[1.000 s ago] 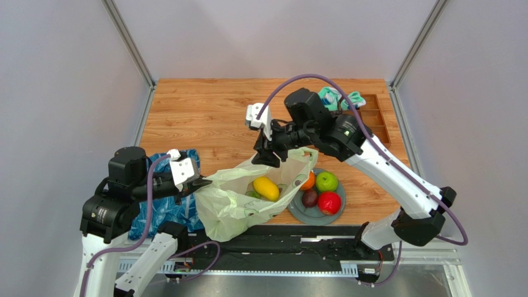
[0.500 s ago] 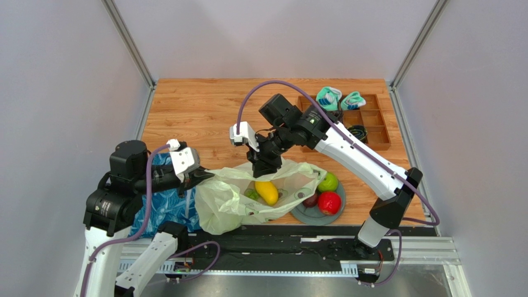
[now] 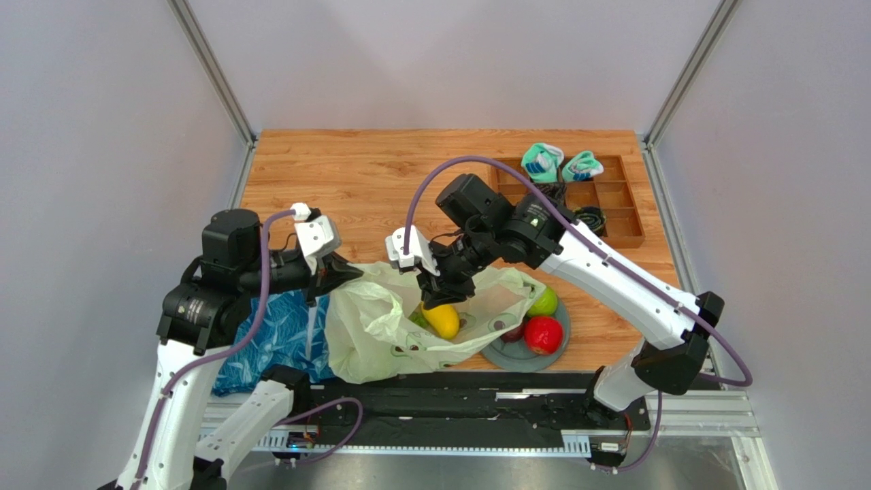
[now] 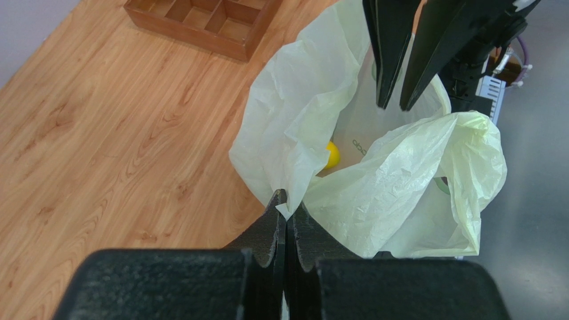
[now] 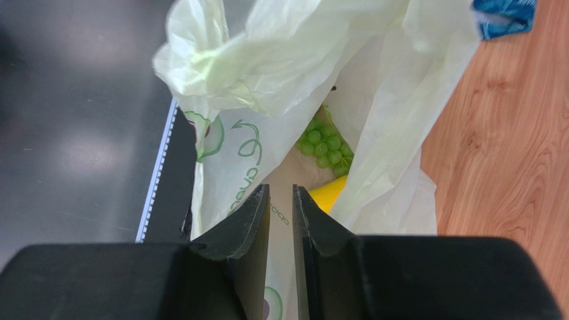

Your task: Take the fake fruits out of the plastic bag

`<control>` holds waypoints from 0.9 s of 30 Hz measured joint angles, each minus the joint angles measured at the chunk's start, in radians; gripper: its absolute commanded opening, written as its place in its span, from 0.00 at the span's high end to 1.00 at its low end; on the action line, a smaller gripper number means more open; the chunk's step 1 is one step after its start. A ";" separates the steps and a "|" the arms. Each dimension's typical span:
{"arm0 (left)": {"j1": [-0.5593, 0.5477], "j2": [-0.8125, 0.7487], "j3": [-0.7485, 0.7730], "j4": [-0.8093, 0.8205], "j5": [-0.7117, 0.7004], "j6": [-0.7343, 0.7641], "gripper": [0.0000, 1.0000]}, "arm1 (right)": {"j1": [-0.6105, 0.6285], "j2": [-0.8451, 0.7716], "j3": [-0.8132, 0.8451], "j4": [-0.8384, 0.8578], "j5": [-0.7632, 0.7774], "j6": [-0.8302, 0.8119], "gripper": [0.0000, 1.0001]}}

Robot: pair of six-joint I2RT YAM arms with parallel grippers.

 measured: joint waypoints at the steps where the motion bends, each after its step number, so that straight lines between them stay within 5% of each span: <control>1: 0.000 0.007 0.008 0.000 0.000 -0.003 1.00 | 0.003 0.003 -0.021 0.010 0.006 0.001 0.96; 6: 0.000 0.014 0.052 -0.005 -0.006 -0.020 1.00 | 0.020 0.020 -0.149 0.090 0.134 0.028 0.99; 9: 0.000 -0.011 0.053 -0.014 -0.019 -0.027 1.00 | 0.028 0.046 -0.237 0.167 0.245 0.058 0.70; 13: 0.000 -0.058 0.040 -0.027 -0.028 -0.024 1.00 | 0.032 0.084 -0.349 0.276 0.356 0.147 0.11; 15: 0.000 -0.084 0.024 -0.053 -0.033 -0.008 1.00 | 0.034 0.105 -0.372 0.316 0.375 0.203 0.00; 27: 0.000 -0.132 -0.057 -0.270 0.017 0.206 1.00 | 0.103 0.129 -0.509 0.587 0.512 0.454 0.00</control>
